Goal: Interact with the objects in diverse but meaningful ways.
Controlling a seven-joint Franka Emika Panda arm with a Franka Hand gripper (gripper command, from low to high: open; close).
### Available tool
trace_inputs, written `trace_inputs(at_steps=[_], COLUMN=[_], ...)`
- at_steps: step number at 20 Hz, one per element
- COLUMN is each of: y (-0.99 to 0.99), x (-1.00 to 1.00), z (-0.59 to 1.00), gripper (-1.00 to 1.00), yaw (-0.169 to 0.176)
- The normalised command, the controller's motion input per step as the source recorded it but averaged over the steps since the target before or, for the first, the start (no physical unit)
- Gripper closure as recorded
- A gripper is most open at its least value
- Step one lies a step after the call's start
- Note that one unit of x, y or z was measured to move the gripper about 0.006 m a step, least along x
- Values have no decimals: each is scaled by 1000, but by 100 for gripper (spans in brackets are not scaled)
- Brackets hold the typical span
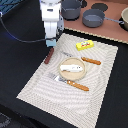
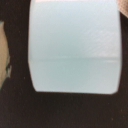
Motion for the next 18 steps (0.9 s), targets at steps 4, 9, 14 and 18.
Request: trace_inputs(at_steps=[4,9,14,18], y=[6,0,0,12], x=[-436,-429,-342,-87], z=[-347,-317,-178,293], gripper=[100,100,100,100], yaw=[0,0,-9,-30])
